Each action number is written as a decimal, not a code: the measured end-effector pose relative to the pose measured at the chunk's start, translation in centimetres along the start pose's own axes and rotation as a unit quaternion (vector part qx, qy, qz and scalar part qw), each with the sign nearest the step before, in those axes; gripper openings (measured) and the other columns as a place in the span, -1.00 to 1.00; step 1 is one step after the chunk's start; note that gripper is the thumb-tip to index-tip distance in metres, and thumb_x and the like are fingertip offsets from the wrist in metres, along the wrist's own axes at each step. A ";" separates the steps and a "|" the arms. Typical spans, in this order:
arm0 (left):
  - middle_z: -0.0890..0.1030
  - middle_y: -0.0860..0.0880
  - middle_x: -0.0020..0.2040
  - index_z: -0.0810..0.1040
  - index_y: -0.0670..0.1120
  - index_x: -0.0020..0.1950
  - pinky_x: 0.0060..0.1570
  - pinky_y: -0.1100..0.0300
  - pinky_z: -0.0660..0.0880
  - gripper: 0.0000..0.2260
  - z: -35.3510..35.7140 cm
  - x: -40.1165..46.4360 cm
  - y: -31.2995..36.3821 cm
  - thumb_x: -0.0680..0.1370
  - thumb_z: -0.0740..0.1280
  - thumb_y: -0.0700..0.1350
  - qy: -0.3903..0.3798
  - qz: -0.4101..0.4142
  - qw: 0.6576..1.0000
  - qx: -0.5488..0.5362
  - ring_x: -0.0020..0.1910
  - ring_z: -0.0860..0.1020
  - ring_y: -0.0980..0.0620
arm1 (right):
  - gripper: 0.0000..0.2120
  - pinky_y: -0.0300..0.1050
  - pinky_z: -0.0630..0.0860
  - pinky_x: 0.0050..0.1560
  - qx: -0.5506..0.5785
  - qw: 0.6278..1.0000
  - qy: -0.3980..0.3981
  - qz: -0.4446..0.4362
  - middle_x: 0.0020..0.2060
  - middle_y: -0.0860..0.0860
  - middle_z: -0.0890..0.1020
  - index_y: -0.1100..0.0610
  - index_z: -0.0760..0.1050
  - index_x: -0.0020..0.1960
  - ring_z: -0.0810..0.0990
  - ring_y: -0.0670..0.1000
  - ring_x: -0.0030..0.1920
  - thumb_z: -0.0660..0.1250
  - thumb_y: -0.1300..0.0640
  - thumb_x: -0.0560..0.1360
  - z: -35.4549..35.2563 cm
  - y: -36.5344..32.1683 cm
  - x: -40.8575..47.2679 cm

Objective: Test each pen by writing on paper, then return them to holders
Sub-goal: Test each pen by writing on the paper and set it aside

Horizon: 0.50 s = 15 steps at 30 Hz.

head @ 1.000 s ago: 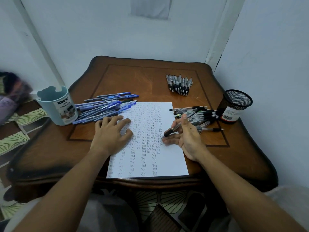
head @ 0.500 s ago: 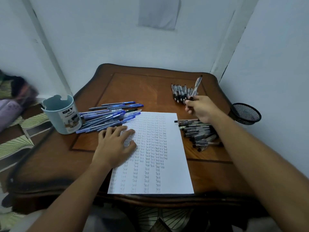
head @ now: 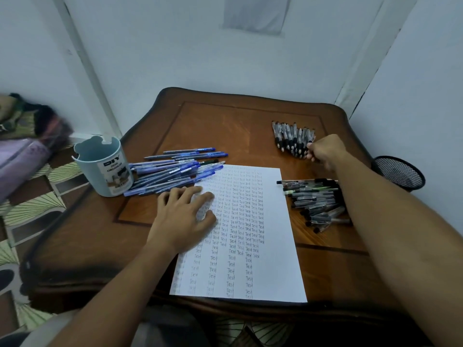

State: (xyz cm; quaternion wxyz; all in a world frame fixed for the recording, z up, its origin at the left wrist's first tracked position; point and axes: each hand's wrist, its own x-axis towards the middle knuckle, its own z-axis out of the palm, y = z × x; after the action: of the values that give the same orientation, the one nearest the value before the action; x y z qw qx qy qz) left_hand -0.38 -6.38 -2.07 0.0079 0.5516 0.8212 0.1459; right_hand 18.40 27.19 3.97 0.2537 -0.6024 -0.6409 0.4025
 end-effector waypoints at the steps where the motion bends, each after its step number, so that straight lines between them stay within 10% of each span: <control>1: 0.34 0.15 0.46 0.37 0.25 0.38 0.39 -0.05 0.05 -0.50 0.0 0.0 0.0 0.50 -0.05 0.30 0.000 0.000 1.000 0.001 0.36 0.23 0.06 | -0.80 -0.07 0.57 -0.17 -0.005 1.000 0.000 -0.003 -0.29 0.16 0.62 0.38 0.59 0.06 0.56 0.01 -0.35 0.37 0.21 0.59 0.1 0.1 0.1; 9: 0.35 0.15 0.46 0.39 0.24 0.38 0.39 -0.07 0.06 -0.48 -0.1 0.0 -0.1 0.49 -0.06 0.30 -0.001 -0.006 1.000 -0.011 0.37 0.24 0.05 | -0.87 -0.11 0.52 -0.26 -0.084 0.994 -0.042 -0.056 -0.16 0.16 0.67 0.26 0.58 0.10 0.60 0.04 -0.25 0.34 0.22 0.60 -0.5 0.0 -1.2; 15: 0.32 0.15 0.47 0.36 0.25 0.42 0.39 -0.07 0.08 -0.42 -0.3 0.1 0.1 0.47 -0.11 0.33 -0.015 -0.005 1.000 0.005 0.38 0.23 0.05 | -0.87 -0.06 0.53 0.03 -0.236 0.943 -0.167 -0.163 0.02 -0.01 0.63 0.13 0.61 0.13 0.59 0.02 -0.01 0.34 0.17 0.61 -2.3 -0.6 -5.5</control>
State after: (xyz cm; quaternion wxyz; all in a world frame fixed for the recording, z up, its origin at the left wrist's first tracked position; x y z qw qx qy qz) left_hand -0.37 -6.35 -1.73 0.0179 0.5499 0.8243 0.1335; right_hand 20.78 22.30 6.59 0.0558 -0.4565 -0.8402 0.2871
